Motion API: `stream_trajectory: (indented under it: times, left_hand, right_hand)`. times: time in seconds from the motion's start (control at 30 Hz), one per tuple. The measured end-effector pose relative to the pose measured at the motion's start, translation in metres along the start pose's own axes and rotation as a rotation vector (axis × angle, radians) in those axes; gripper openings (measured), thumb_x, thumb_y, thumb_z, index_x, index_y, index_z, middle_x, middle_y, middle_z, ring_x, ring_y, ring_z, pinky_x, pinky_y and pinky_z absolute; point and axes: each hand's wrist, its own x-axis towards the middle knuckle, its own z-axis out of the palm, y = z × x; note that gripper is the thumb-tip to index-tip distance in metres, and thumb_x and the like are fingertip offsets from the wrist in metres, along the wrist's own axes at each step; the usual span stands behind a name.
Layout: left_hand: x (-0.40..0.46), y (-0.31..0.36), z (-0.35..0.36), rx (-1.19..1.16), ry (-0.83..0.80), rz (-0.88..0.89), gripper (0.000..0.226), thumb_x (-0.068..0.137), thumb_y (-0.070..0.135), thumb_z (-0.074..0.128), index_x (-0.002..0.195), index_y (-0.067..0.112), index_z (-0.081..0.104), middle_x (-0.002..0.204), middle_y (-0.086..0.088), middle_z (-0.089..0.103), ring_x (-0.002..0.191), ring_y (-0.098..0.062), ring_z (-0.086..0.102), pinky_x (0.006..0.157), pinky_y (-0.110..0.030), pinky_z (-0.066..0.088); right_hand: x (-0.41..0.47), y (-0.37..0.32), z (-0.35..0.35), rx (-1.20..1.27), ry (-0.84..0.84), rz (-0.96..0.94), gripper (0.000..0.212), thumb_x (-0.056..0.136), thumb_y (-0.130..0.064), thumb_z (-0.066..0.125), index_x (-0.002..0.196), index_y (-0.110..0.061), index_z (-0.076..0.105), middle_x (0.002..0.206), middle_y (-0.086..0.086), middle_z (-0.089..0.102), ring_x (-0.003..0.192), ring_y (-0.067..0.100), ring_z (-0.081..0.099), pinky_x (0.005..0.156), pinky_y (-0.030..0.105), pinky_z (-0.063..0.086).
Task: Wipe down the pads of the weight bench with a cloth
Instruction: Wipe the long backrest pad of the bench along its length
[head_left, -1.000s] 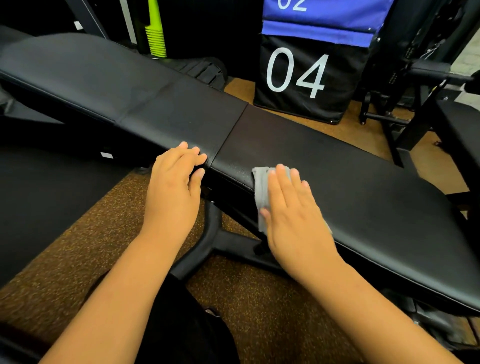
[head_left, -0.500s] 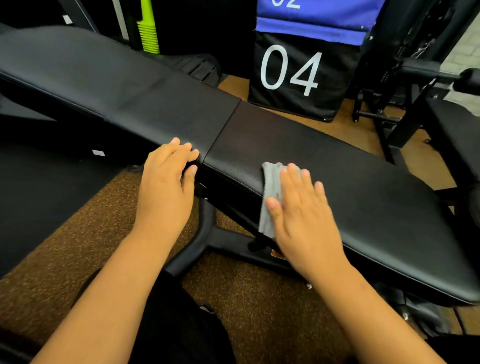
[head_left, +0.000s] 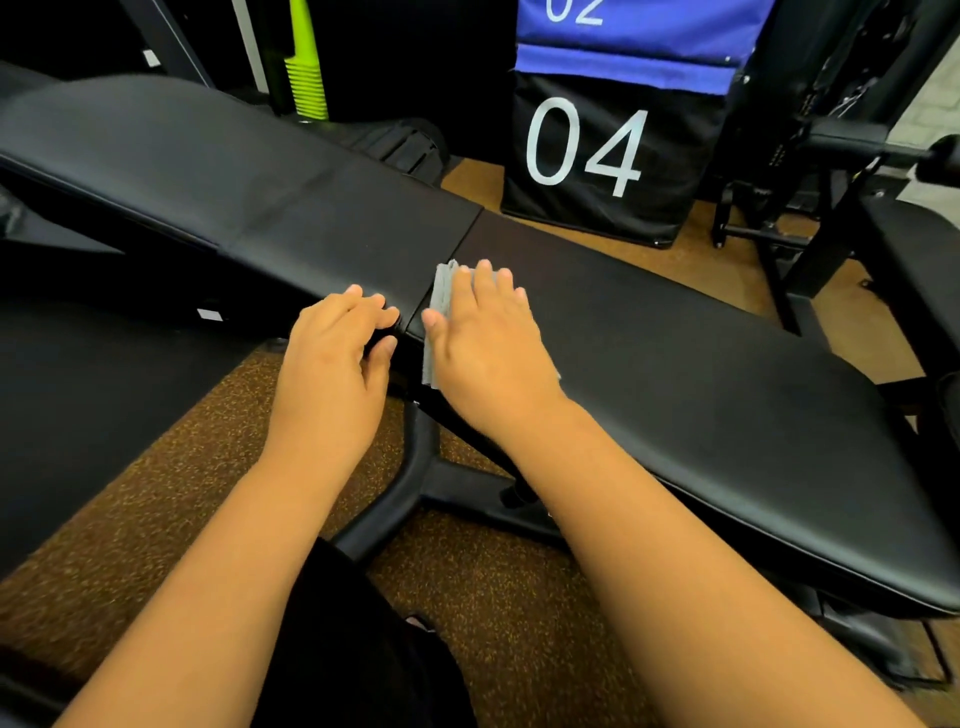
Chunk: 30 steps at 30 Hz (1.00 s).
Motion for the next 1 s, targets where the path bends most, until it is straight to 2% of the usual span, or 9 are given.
stream_trajectory:
  times: [0.13,0.33,0.4,0.53,0.67,0.73,0.83,0.9,1.0]
  left_hand:
    - [0.004,0.002,-0.008,0.04,-0.04,0.005,0.021,0.095,0.021,0.059,0.112,0.011,0.067,0.12,-0.004,0.062,0.126,-0.022,0.048,0.098,-0.018,0.027]
    - [0.021,0.014,-0.016,0.121,-0.025,0.03,0.022,0.096,0.032,0.055,0.09,0.013,0.065,0.092,-0.001,0.058,0.093,-0.021,0.049,0.076,-0.033,0.039]
    - [0.029,0.017,-0.016,0.167,-0.045,0.026,0.022,0.096,0.03,0.055,0.084,0.013,0.063,0.088,-0.001,0.055,0.089,-0.024,0.049,0.072,-0.039,0.042]
    - [0.045,0.02,-0.016,0.166,-0.108,0.03,0.012,0.095,0.02,0.053,0.088,0.015,0.062,0.093,-0.002,0.057,0.091,-0.026,0.05,0.076,-0.042,0.045]
    - [0.056,0.02,-0.011,0.158,-0.119,0.033,0.017,0.095,0.013,0.049,0.101,0.013,0.065,0.109,-0.004,0.06,0.102,-0.028,0.052,0.085,-0.046,0.047]
    - [0.059,0.019,-0.006,0.147,-0.128,0.026,0.023,0.095,0.011,0.046,0.106,0.012,0.066,0.114,-0.004,0.061,0.106,-0.028,0.052,0.09,-0.047,0.046]
    - [0.06,0.015,0.003,0.144,-0.126,0.012,0.028,0.094,0.009,0.043,0.112,0.01,0.064,0.12,-0.006,0.061,0.108,-0.03,0.055,0.095,-0.049,0.044]
    - [0.058,0.011,0.012,0.181,-0.107,0.038,0.029,0.094,0.008,0.043,0.115,0.008,0.064,0.121,-0.008,0.063,0.11,-0.032,0.058,0.103,-0.05,0.04]
    - [0.055,0.006,0.021,0.229,-0.086,0.073,0.031,0.096,0.009,0.044,0.12,0.007,0.063,0.127,-0.009,0.063,0.124,-0.031,0.054,0.109,-0.05,0.032]
  right_hand:
    - [-0.023,0.028,-0.015,0.009,-0.003,-0.039,0.05,0.102,-0.03,0.026,0.146,-0.006,0.028,0.15,0.014,0.03,0.133,0.031,0.031,0.11,0.043,0.028]
    - [-0.095,0.132,-0.035,0.032,-0.067,0.297,0.041,0.102,-0.025,0.027,0.137,-0.008,0.036,0.148,0.014,0.033,0.133,0.034,0.03,0.111,0.046,0.023]
    - [-0.099,0.153,-0.037,0.014,-0.089,0.365,0.031,0.101,-0.021,0.026,0.123,-0.007,0.043,0.138,0.017,0.04,0.124,0.034,0.035,0.104,0.047,0.028]
    - [-0.074,0.142,-0.036,-0.137,-0.098,0.393,0.026,0.096,-0.019,0.033,0.107,-0.001,0.047,0.11,0.017,0.048,0.098,0.034,0.045,0.086,0.044,0.04]
    - [-0.026,0.085,-0.026,-0.062,0.004,0.246,0.045,0.092,-0.046,0.026,0.105,-0.011,0.05,0.103,0.011,0.048,0.094,0.03,0.045,0.084,0.044,0.04]
    - [-0.011,0.055,-0.019,-0.012,0.001,0.105,0.059,0.089,-0.053,0.016,0.113,-0.011,0.05,0.11,0.01,0.046,0.1,0.029,0.043,0.089,0.045,0.041]
    - [-0.011,0.038,-0.017,0.054,-0.093,-0.016,0.06,0.101,-0.045,0.026,0.147,-0.007,0.028,0.151,0.015,0.027,0.138,0.034,0.023,0.114,0.047,0.024]
    - [-0.023,0.051,-0.024,0.106,-0.12,-0.027,0.057,0.104,-0.039,0.026,0.152,-0.009,0.017,0.159,0.011,0.015,0.145,0.031,0.01,0.117,0.043,0.016]
    - [-0.051,0.093,-0.033,0.155,-0.135,0.085,0.053,0.104,-0.038,0.024,0.152,-0.015,0.017,0.16,0.006,0.014,0.145,0.027,0.012,0.117,0.041,0.015]
